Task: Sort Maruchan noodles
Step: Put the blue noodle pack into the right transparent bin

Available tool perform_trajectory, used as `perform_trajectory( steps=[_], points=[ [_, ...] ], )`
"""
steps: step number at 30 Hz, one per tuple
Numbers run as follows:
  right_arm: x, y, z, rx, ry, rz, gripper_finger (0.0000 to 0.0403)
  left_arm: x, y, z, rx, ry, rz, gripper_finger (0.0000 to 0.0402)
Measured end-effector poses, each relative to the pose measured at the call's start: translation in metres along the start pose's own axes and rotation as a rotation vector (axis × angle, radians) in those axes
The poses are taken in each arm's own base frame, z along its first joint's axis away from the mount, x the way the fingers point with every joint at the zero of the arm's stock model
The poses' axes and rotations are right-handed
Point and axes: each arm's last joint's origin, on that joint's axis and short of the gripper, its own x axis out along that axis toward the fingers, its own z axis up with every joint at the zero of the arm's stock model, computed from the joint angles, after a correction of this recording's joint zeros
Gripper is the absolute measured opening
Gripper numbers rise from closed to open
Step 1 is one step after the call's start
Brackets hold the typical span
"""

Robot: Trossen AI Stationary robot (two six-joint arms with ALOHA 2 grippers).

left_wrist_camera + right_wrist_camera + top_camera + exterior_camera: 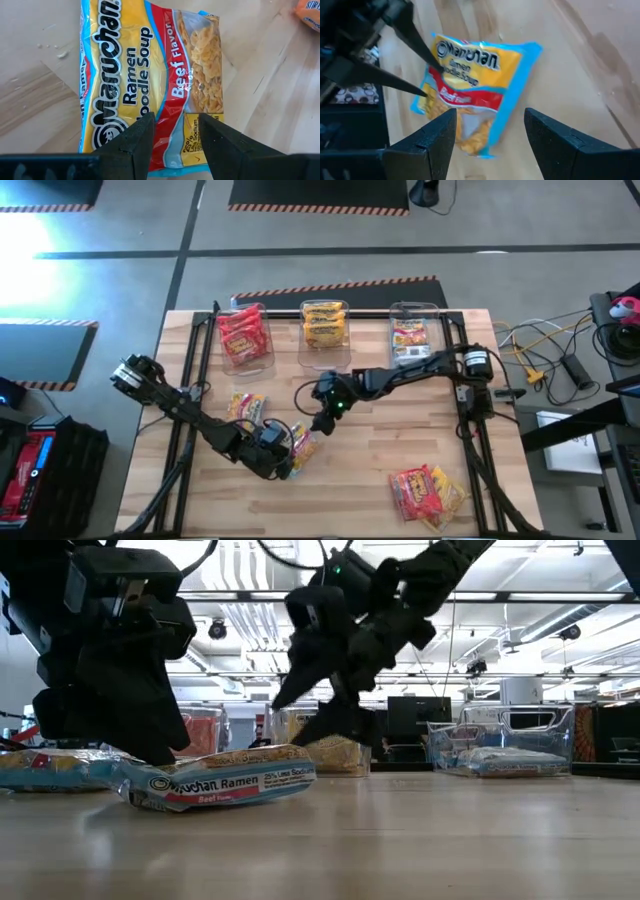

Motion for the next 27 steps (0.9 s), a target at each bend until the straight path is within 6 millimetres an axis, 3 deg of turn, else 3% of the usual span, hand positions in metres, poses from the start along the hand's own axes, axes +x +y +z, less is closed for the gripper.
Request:
perform_trajectory(
  steps=[10, 16, 27],
  points=[
    [0.02, -0.012, -0.009, 0.019, 0.048, -0.01, 0.0222, -0.003, -0.002, -0.001, -0.004, -0.026, -0.003, 0.014],
    [0.02, -0.011, -0.009, 0.019, 0.048, -0.01, 0.0222, -0.012, -0.013, 0.006, 0.051, -0.078, -0.023, 0.0129],
    [0.019, -0.01, -0.008, 0.017, 0.046, -0.004, 0.0222, -0.027, -0.037, -0.001, 0.064, -0.077, -0.118, 0.0126]
  ],
)
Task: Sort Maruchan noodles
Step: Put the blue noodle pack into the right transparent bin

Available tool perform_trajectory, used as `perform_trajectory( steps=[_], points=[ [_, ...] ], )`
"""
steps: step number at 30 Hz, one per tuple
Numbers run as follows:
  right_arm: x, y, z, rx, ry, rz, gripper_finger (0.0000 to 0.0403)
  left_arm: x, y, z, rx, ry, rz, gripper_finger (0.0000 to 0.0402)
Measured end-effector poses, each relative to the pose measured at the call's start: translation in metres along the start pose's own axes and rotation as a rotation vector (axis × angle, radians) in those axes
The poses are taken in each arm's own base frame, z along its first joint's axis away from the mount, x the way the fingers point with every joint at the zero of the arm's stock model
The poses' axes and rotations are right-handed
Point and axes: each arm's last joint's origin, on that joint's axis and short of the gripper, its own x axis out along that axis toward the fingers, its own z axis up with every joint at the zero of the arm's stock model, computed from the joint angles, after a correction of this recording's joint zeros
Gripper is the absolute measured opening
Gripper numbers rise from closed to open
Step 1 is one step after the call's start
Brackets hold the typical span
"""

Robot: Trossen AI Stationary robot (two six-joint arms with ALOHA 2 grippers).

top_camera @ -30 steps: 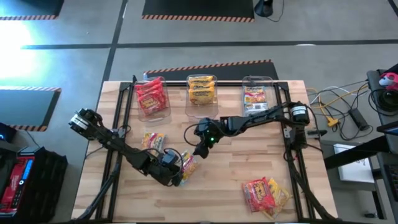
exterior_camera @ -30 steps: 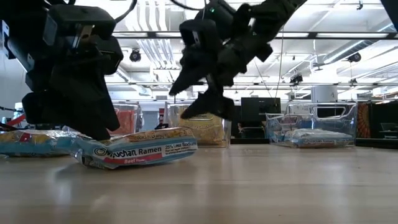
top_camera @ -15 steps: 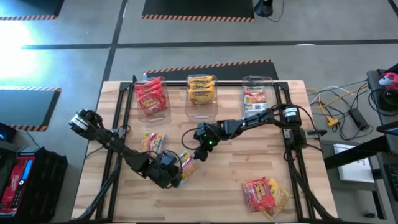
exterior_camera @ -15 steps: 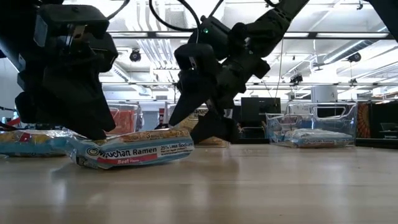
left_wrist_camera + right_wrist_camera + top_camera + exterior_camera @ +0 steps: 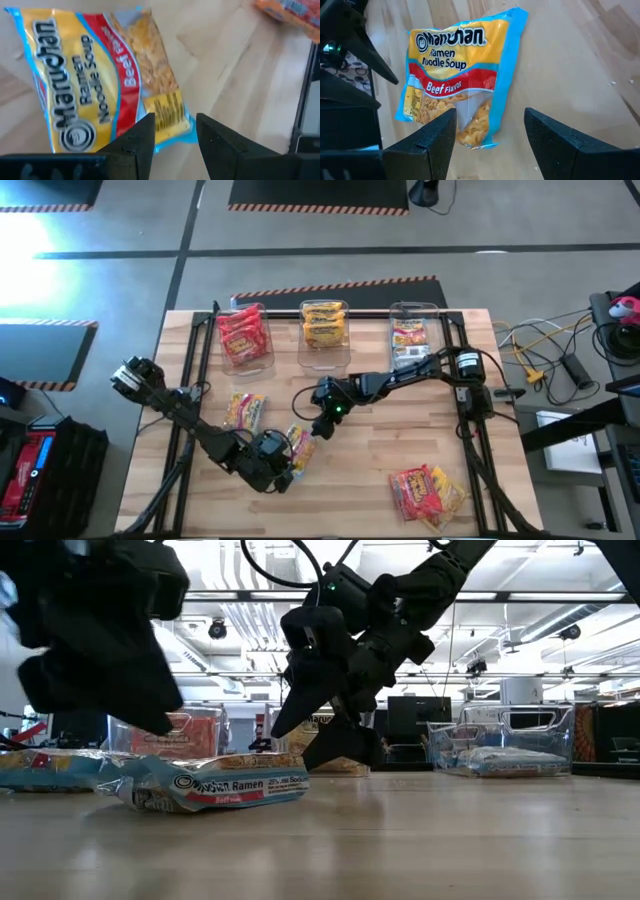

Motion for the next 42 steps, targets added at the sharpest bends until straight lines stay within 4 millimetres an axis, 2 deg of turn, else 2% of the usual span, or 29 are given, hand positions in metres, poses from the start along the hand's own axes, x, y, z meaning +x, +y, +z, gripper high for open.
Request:
perform_trajectory(
  steps=[4, 15, 31, 42],
  points=[
    [0.0, 0.0, 0.0, -0.001, -0.001, 0.001, 0.0222, 0.002, 0.007, -0.008, -0.019, 0.036, 0.048, 0.0126],
    [-0.001, 0.004, 0.004, -0.01, -0.025, 0.027, 0.0222, 0.025, 0.018, -0.026, -0.027, 0.115, 0.123, 0.0126],
    [-0.009, 0.039, 0.028, -0.098, -0.068, 0.173, 0.0222, 0.027, 0.02, -0.024, -0.031, 0.063, 0.15, 0.0126],
    [-0.007, 0.034, 0.025, -0.069, -0.053, 0.111, 0.0222, 0.03, 0.025, -0.02, -0.039, 0.042, 0.169, 0.0126]
  ],
)
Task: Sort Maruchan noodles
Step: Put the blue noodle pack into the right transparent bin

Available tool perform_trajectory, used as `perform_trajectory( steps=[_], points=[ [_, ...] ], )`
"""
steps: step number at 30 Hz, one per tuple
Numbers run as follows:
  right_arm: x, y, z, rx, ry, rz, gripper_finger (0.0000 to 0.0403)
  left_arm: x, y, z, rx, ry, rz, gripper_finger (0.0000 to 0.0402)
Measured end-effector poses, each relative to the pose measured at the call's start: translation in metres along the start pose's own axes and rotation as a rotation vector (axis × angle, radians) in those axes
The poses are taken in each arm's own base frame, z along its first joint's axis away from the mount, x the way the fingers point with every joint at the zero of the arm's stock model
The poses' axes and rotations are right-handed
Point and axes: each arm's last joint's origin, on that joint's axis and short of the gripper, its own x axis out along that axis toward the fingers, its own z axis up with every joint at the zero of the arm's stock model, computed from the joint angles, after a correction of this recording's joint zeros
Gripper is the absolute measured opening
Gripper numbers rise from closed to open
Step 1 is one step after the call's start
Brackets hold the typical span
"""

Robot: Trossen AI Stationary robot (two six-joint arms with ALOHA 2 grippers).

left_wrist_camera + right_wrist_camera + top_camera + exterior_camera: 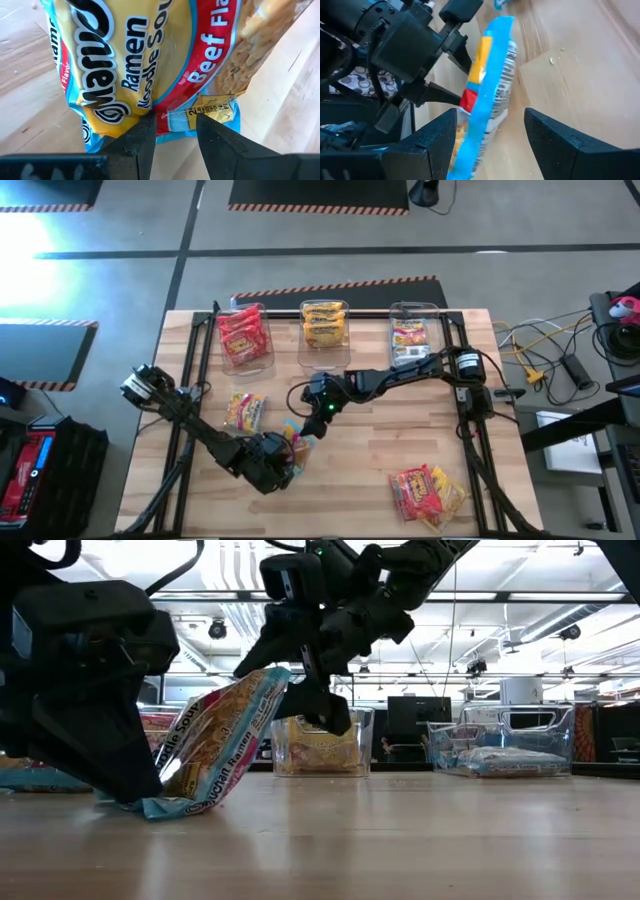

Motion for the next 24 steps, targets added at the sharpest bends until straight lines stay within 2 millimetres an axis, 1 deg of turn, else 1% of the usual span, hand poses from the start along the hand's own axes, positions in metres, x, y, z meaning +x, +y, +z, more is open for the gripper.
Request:
perform_trajectory(
  steps=[9, 16, 19, 24],
  points=[
    [0.005, 0.007, -0.004, -0.021, -0.04, -0.037, 0.0222, 0.004, 0.003, 0.009, -0.024, -0.028, 0.022, 0.0126],
    [0.005, 0.005, -0.004, -0.036, -0.076, -0.085, 0.0222, 0.006, 0.004, 0.012, -0.027, -0.041, 0.028, 0.0126],
    [0.008, 0.003, -0.005, -0.039, -0.072, -0.093, 0.0221, 0.007, 0.004, 0.013, -0.042, -0.064, 0.032, 0.0126],
    [0.024, -0.01, -0.013, -0.018, -0.03, -0.113, 0.0219, 0.007, 0.004, 0.015, -0.054, -0.081, 0.024, 0.0126]
  ],
)
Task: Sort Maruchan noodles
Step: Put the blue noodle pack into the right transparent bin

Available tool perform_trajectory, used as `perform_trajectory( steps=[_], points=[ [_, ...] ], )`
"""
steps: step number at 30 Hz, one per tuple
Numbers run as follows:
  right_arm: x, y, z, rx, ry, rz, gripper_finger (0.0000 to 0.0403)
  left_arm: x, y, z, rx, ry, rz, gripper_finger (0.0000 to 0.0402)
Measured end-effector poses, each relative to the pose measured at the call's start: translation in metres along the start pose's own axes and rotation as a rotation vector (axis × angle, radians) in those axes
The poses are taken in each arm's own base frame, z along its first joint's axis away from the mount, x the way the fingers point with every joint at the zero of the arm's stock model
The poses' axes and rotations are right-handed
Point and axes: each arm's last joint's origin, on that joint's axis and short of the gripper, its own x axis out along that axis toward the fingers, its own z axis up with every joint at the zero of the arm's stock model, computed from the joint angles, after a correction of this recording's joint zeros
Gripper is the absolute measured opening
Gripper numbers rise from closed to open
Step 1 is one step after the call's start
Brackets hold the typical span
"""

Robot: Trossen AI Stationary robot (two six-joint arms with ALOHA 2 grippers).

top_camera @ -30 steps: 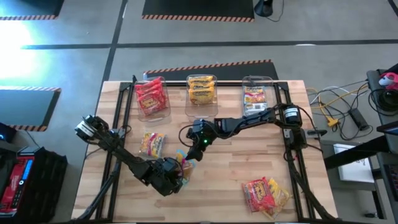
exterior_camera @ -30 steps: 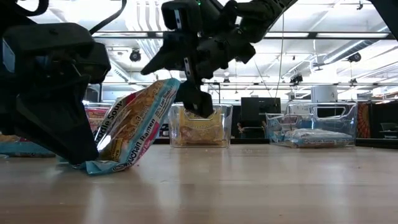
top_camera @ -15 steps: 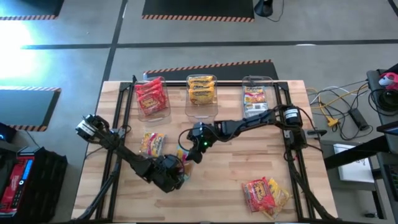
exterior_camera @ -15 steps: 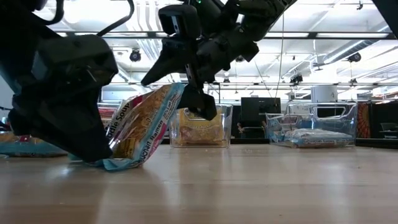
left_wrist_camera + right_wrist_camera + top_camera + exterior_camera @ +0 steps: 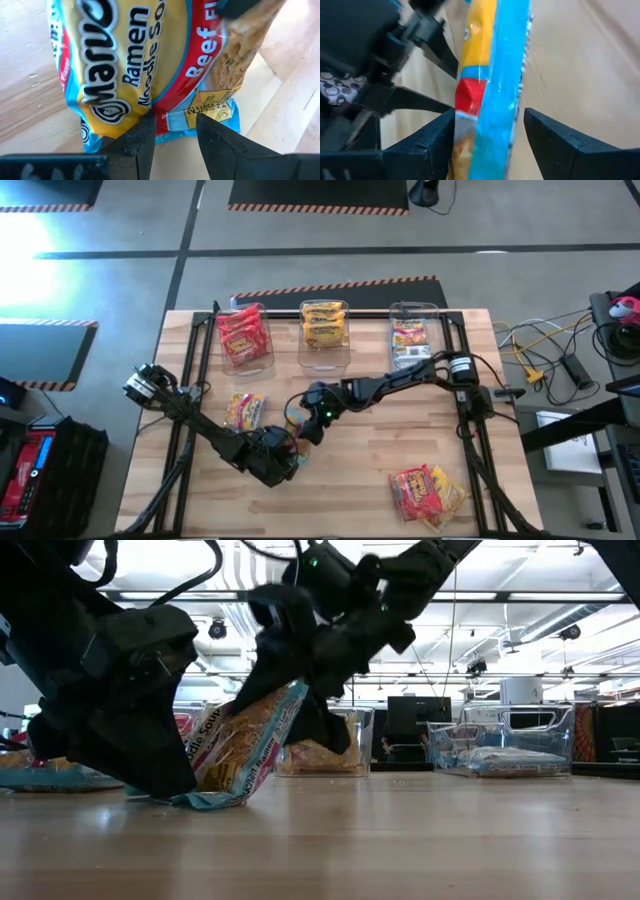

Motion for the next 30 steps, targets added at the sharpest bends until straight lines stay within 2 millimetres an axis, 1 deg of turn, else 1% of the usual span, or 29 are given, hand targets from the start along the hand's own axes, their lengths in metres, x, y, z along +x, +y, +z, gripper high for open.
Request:
perform_trajectory(
  steps=[5, 13, 18, 23, 30],
  points=[
    [0.008, -0.001, -0.005, -0.003, 0.017, 0.007, 0.0195, 0.0, 0.0, 0.0, -0.006, -0.002, -0.004, 0.0126],
    [0.009, -0.001, -0.005, -0.003, 0.027, 0.02, 0.0139, -0.001, -0.001, 0.0, -0.018, 0.002, -0.011, 0.0126],
    [0.008, 0.0, -0.005, -0.015, 0.045, 0.036, 0.0126, -0.006, -0.004, 0.002, -0.041, 0.001, -0.03, 0.0126],
    [-0.002, -0.003, -0.003, -0.04, 0.079, 0.013, 0.0127, -0.019, -0.013, 0.01, -0.068, -0.066, -0.076, 0.0126],
    [-0.026, -0.011, 0.005, -0.08, 0.108, -0.057, 0.0125, -0.037, -0.019, 0.023, -0.088, -0.158, -0.124, 0.0126]
  ],
)
